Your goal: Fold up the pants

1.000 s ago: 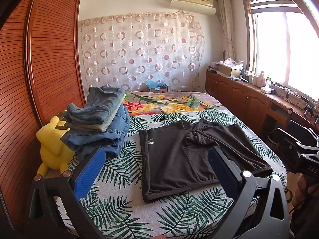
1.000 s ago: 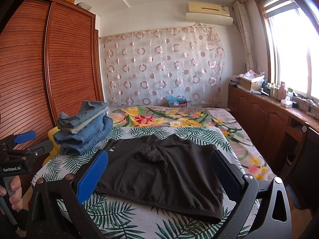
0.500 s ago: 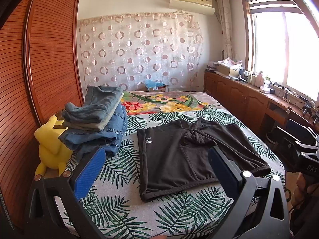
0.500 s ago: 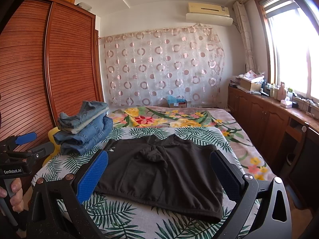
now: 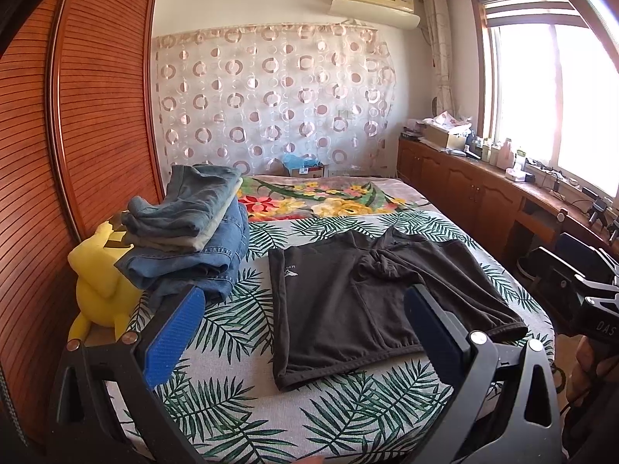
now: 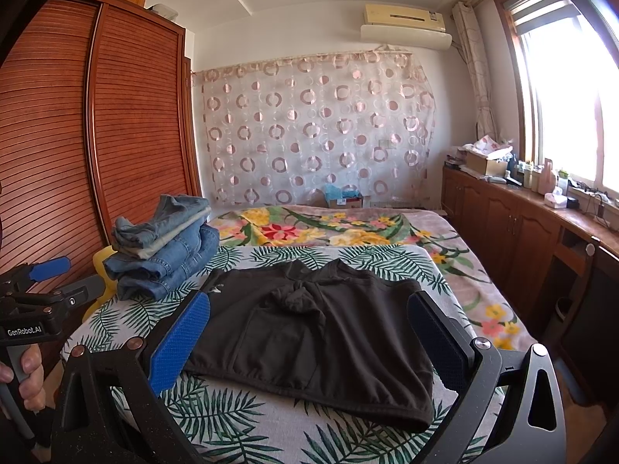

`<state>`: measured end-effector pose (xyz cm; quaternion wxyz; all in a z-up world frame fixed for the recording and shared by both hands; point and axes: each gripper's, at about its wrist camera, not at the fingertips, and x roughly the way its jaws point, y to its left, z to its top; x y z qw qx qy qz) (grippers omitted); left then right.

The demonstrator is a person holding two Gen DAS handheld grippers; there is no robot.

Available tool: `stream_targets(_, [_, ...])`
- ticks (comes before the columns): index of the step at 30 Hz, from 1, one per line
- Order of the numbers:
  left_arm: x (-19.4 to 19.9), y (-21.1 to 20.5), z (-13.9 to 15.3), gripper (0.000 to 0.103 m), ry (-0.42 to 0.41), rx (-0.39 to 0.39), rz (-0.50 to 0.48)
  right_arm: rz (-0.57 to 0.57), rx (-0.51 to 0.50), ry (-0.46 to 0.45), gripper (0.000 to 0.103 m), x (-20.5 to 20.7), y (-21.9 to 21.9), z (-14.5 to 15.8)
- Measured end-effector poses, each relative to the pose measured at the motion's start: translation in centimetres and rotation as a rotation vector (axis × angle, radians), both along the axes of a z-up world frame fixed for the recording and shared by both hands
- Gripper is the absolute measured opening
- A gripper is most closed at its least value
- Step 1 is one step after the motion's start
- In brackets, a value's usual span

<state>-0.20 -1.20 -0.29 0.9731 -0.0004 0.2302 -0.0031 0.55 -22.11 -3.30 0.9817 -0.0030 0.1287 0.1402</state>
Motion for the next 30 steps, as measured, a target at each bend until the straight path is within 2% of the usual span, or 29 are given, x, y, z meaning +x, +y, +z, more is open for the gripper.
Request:
stream_targets(22, [0.0, 0.2, 0.0, 0.103, 0.003, -0.001, 0.001, 0.001, -0.001, -0.002, 0.102, 0.0, -0.1, 0.0])
stream_targets(30, [0.5, -0.5, -1.3, 0.103, 0.022, 0.002, -0.012, -0.001, 0.0, 0.005, 0.102, 0.3, -0.4, -0.1])
